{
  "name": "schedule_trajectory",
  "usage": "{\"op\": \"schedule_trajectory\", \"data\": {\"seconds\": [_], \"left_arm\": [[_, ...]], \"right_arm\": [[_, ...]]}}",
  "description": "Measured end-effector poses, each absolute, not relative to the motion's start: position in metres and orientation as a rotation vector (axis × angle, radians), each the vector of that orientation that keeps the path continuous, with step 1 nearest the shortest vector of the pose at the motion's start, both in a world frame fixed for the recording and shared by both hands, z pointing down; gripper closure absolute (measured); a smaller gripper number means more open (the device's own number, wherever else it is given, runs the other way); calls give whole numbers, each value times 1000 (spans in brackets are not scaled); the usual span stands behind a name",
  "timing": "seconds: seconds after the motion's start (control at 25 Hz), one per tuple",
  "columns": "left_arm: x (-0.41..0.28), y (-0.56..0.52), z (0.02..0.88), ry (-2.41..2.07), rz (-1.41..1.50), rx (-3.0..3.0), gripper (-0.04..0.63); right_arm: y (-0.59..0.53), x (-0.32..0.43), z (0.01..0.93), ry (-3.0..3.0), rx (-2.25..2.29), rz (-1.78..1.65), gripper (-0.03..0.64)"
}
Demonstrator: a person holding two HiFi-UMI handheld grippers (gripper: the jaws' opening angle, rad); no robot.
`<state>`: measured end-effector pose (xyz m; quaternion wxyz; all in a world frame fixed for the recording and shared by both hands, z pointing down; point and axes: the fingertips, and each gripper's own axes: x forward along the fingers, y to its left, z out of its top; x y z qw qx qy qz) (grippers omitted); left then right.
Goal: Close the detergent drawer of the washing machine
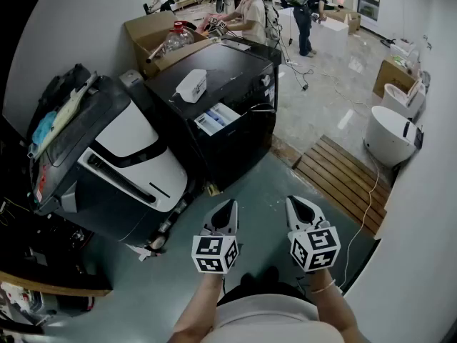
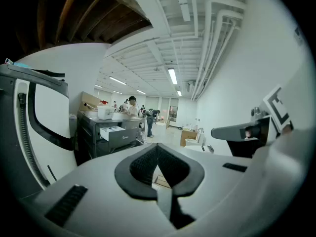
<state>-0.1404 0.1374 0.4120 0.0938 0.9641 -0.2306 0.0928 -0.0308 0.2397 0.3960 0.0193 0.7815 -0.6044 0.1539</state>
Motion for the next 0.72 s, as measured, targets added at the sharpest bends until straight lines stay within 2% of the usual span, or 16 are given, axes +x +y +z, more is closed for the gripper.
{"op": "schedule_trajectory", "data": {"seconds": [0.52,0.72], "left_arm": [[-137,130,419,-752,302,2851,603],[-134,122,419,-789,291,2833,557]], "right_arm": [[237,-18,399,-1895,2431,444,615],[238,3,397,-1849,2506,435,615]]}}
